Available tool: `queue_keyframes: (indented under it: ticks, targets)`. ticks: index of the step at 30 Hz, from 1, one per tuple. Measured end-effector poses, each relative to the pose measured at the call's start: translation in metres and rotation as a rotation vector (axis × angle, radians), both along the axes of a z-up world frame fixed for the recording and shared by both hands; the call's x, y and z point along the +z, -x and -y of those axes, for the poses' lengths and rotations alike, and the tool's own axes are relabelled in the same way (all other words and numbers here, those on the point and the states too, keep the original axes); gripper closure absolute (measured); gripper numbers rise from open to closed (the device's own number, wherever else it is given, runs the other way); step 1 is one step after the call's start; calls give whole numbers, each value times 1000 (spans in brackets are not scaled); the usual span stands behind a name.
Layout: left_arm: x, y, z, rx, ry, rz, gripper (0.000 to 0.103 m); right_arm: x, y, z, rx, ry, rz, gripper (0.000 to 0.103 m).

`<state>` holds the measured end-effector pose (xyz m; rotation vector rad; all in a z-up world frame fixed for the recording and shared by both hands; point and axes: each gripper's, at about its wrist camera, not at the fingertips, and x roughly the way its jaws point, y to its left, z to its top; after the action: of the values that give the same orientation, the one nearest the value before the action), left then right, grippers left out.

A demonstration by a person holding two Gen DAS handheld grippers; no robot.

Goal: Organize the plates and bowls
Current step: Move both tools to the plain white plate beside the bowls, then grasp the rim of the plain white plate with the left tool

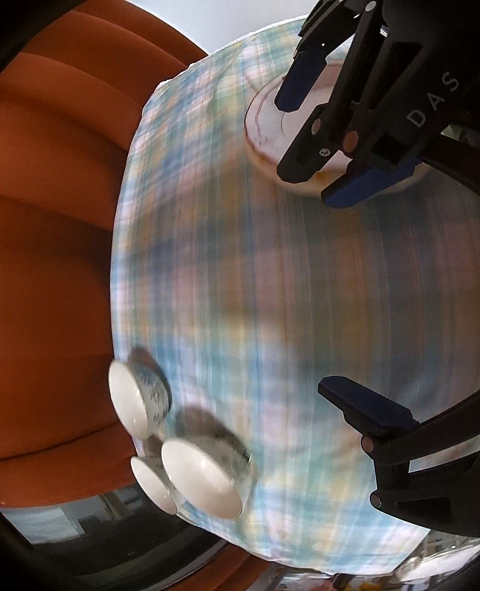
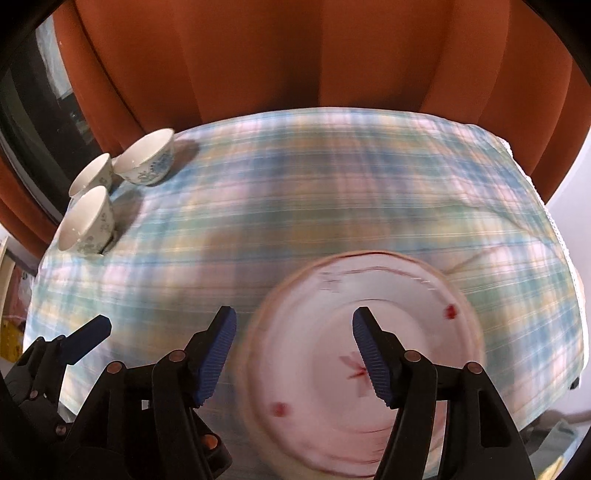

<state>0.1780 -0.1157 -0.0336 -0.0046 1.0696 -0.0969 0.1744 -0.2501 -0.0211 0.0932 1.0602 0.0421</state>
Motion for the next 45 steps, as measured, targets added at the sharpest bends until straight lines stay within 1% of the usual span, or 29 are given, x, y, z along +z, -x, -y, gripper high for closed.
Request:
queue_keyframes:
  ticks: [6, 11, 13, 15, 18, 24, 30, 32, 34, 38, 40, 41, 43, 45]
  targets:
    - [2, -13, -67, -27, 13, 19, 10, 3, -9, -66, -10, -22, 25, 34]
    - [2, -28, -117, -36, 3, 30, 12, 0, -24, -123, -1, -45, 41, 34]
    - [4, -35, -134, -27, 6, 22, 13, 1, -32, -145, -7, -36, 33, 34]
    - [8, -42, -149, -19, 3, 36, 13, 4, -38, -160, -5, -37, 35, 34]
    - [11, -57, -170, -1, 9, 51, 13, 11, -54, -187, -4, 3, 48, 33]
    - [11, -91, -202, 53, -22, 89, 14, 15, -89, -218, -4, 38, 74, 33]
    - [-4, -126, -224, 96, -26, 65, 28, 2, -131, -242, 20, 22, 64, 33]
    - [-10, -136, -229, 100, -33, 59, 34, -3, -140, -248, 14, 22, 58, 34]
    - [-17, -145, -231, 95, -40, 46, 37, -11, -152, -251, 6, 20, 44, 43]
    - [-34, -157, -233, 93, -30, 3, 54, -28, -168, -255, -2, 19, 0, 53]
    - [-40, -161, -232, 86, -23, -16, 61, -37, -174, -256, -7, 18, -30, 61]
    - [-44, -163, -231, 81, -20, -25, 64, -40, -175, -256, -7, 15, -40, 63]
    - [-48, -164, -230, 79, -23, -32, 67, -45, -177, -257, 4, 4, -57, 73]
    - [-48, -165, -231, 82, -26, -33, 70, -47, -178, -259, 12, -1, -60, 76]
